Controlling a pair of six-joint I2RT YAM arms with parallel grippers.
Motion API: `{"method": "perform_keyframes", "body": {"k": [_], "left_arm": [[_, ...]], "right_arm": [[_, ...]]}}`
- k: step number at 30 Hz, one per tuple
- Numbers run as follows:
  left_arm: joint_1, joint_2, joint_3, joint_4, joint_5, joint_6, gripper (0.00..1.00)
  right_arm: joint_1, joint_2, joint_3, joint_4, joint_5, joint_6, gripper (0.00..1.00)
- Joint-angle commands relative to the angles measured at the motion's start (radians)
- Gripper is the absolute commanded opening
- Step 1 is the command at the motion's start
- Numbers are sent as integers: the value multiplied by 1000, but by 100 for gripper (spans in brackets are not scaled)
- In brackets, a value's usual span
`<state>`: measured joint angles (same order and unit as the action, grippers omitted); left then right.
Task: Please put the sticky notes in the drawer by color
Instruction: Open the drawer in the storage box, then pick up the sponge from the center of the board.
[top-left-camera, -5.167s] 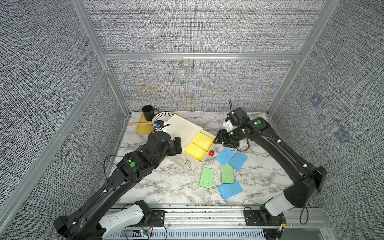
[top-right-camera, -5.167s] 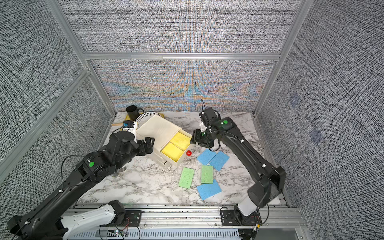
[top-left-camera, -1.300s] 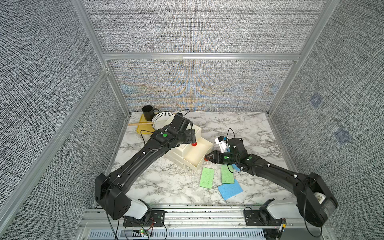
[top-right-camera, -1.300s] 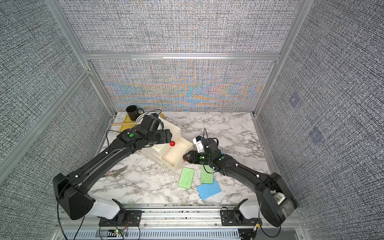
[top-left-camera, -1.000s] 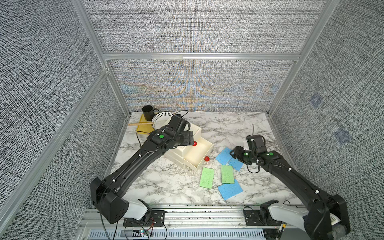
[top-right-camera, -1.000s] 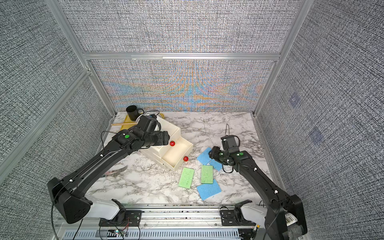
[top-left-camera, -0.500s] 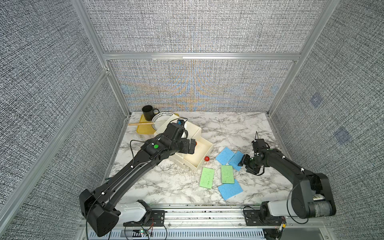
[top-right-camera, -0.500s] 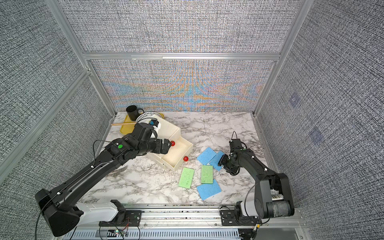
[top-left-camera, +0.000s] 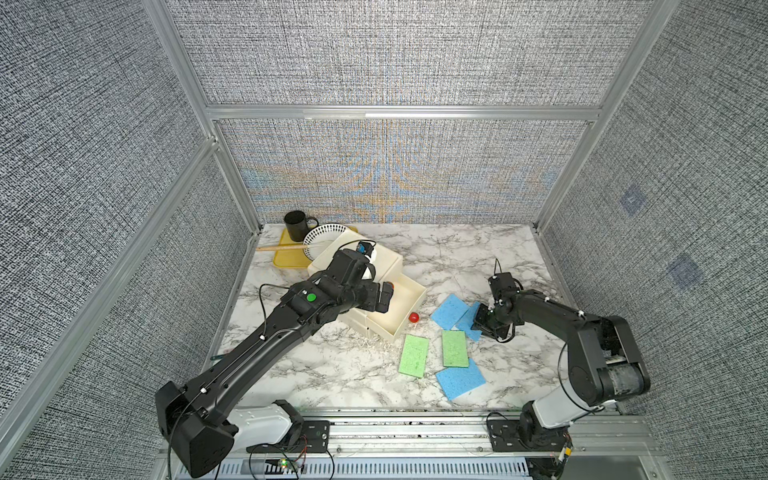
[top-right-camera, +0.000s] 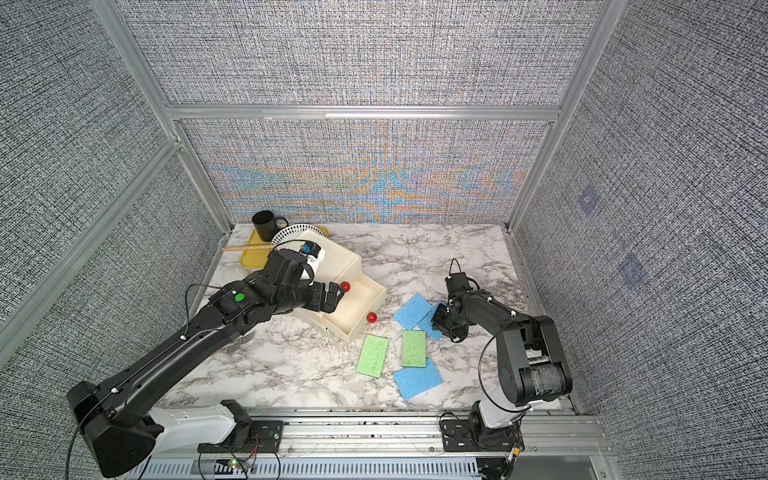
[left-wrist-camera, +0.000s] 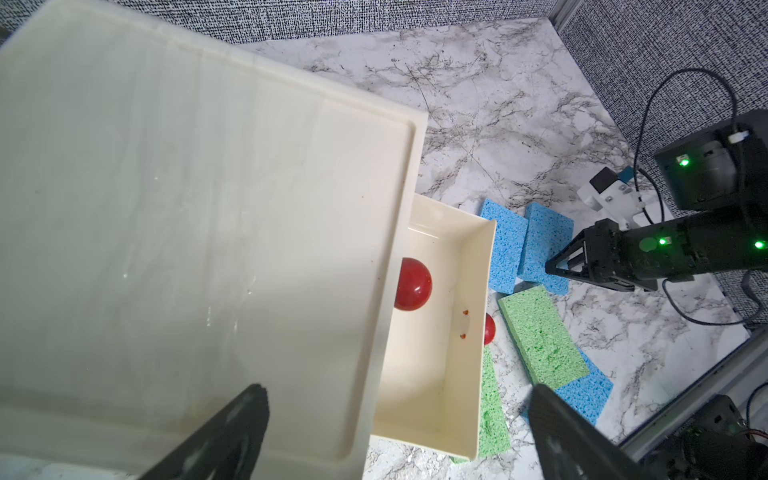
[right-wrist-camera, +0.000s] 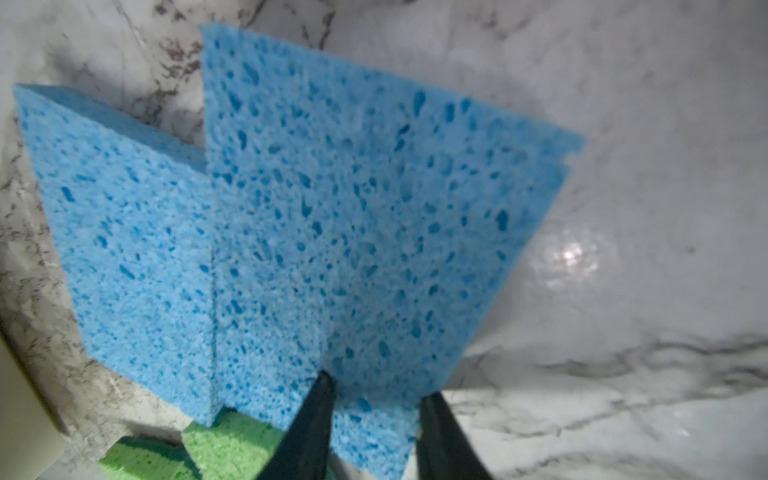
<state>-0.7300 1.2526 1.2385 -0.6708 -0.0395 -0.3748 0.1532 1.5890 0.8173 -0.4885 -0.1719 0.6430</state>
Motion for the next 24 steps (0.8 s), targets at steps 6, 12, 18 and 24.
{"method": "perform_keyframes", "body": {"k": [6,12,18,24], "left_arm": [[0,23,39,12,100,16,100],[0,7,67,29,168,24,100],[0,9,121,53,285,36,100],[0,38,159,145,463,18,100]], "right_arm": [[6,-125,2,-84,130,-38,0],[37,-280,194,-145,6,-189,0],[119,-364,344,-167,-188,-293,0],[204,-443,358,-154,-271,-322,0]]}}
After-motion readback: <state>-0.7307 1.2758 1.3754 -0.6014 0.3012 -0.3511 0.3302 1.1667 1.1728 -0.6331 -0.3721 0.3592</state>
